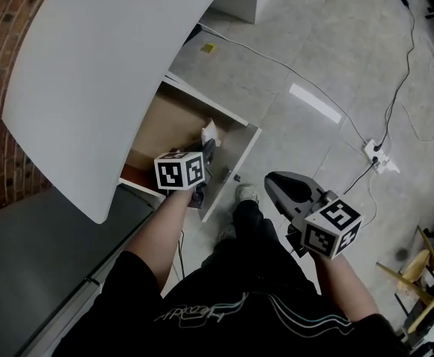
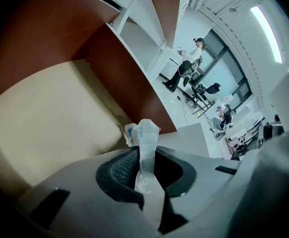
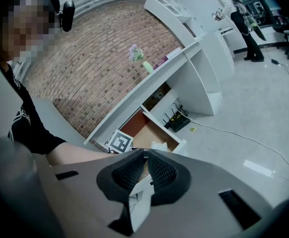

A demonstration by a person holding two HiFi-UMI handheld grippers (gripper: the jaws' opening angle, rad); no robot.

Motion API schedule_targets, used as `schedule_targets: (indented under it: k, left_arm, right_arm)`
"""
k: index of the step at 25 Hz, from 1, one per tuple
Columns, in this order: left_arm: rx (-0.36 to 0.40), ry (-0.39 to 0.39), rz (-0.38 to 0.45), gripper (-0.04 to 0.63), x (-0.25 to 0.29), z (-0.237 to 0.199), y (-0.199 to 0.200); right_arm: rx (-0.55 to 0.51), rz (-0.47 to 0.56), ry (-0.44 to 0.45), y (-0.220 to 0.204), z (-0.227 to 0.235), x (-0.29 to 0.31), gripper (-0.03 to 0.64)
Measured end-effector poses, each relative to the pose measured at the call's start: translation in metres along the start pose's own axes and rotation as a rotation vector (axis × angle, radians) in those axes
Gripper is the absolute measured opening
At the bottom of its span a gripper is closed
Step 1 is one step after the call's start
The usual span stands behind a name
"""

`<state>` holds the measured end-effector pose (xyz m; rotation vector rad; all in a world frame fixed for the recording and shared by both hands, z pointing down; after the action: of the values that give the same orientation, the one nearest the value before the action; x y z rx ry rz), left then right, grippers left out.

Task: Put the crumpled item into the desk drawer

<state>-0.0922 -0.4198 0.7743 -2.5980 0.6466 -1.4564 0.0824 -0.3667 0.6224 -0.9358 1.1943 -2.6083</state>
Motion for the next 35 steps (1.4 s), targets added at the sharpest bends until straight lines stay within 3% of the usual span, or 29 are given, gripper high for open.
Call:
schedule_targets:
  k: [6, 11, 15, 24, 32, 35]
  left_arm:
    - [-0.053, 0.000, 0.003, 0.094, 0.010, -0.015, 0.001]
    - [-0.073, 0.073, 0.018, 0.219, 0.011, -0.028, 0.003]
    - [-0.084, 0.145, 0.096, 0.320, 0.007, -0.037, 0.014]
    - [-0.039, 0.228, 0.176, 0.357, -0.045, -0.030, 0.025]
    - [0.052, 0.054, 0.159, 0.351, -0.135, 0.039, 0.011]
    - [0.114, 0.021, 0.175, 0.266, -0.183, 0.072, 0.000]
  right_arm:
    - [0.038, 0.001, 0.010, -0.009, 0.005, 0.004, 0.055]
    - [0.035, 0.001, 0.020, -0.011, 0.006, 0.006, 0.055]
    - [0.033, 0.004, 0.024, -0.008, 0.004, 0.008, 0.055]
    - [0.004, 0.017, 0.037, 0.012, -0.025, -0.004, 0.055]
    - [-0.086, 0.076, 0.080, 0.055, -0.082, -0.044, 0.055]
    - [-0.138, 0.124, 0.104, 0.073, -0.113, -0.060, 0.055]
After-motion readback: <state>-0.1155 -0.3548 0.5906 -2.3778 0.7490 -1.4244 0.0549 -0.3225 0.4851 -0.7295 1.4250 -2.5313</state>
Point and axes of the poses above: the fingertips, and each gripper's own axes: x forward along the fingers, z to its right, y out of its top, the point moved 3 cm from there along -x, backward along the fingers, and after that the axes turned 15 degrees about -x, right-handed, at the moved point
